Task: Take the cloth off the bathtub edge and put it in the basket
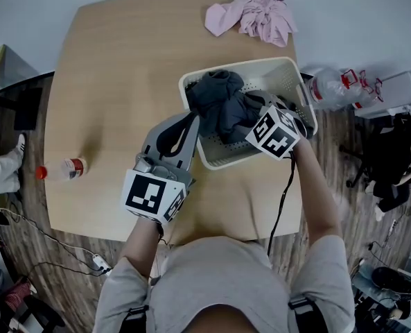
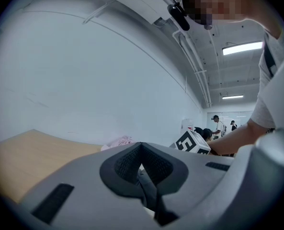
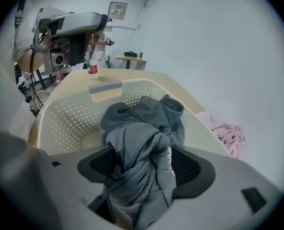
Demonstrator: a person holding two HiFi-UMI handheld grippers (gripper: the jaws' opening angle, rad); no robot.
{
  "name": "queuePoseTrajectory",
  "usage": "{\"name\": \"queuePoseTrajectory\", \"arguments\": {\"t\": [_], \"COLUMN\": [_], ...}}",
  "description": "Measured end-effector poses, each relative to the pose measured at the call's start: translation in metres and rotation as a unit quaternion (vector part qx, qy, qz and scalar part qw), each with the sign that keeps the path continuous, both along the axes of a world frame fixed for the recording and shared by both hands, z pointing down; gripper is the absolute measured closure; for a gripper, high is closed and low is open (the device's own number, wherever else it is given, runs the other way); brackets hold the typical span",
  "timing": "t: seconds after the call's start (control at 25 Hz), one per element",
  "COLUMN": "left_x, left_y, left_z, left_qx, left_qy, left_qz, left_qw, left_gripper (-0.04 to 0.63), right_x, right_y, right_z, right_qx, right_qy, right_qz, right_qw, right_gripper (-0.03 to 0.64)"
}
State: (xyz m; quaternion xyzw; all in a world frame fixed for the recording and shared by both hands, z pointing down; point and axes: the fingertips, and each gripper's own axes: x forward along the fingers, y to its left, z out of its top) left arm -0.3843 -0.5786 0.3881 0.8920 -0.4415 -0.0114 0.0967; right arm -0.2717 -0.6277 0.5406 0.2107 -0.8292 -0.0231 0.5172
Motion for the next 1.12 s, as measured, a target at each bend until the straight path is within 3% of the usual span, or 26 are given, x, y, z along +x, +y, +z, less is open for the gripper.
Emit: {"name": "queuePoseTrajectory", "arguments": {"t": [0.12, 0.2, 0.4, 0.48, 0.8, 1.12], "left_x": [0.004, 0.008, 0.018, 0.023, 0.034, 0.043], "left_y": [0.003, 0.005, 0.011, 0.014, 0.021, 0.029], "left_z": [-0.004, -0.007, -0.014, -0.017, -0.023, -0.028], "left_qx": [0.006, 0.010, 0.021, 0.025, 0.034, 0.040], "left_qy": [0.002, 0.001, -0.001, -0.005, -0.010, -0.012], "left_qz": [0.005, 0.009, 0.018, 0.022, 0.032, 0.036], "left_qw": [1.0000, 0.9999, 0.9996, 0.9994, 0.9989, 0.9985], "left_gripper": [0.598, 0.598, 0.598, 0.598, 0.598, 0.598], "right_x": [0.002, 0.003, 0.008, 0.012, 0.025, 0.028], "right_y": [0.005, 0.008, 0.009, 0.009, 0.021, 0.041], "right_z": [-0.014, -0.024, -0.065, -0.076, -0.103, -0.127], "right_qx": [0.015, 0.023, 0.068, 0.077, 0.095, 0.117], "right_qy": [-0.017, -0.036, -0.137, -0.166, -0.271, -0.333], "right_qz": [0.008, 0.024, 0.101, 0.120, 0.189, 0.225], "right_qw": [1.000, 0.999, 0.983, 0.976, 0.939, 0.908], "right_gripper": [0.259, 0.299, 0.538, 0.576, 0.607, 0.607]}}
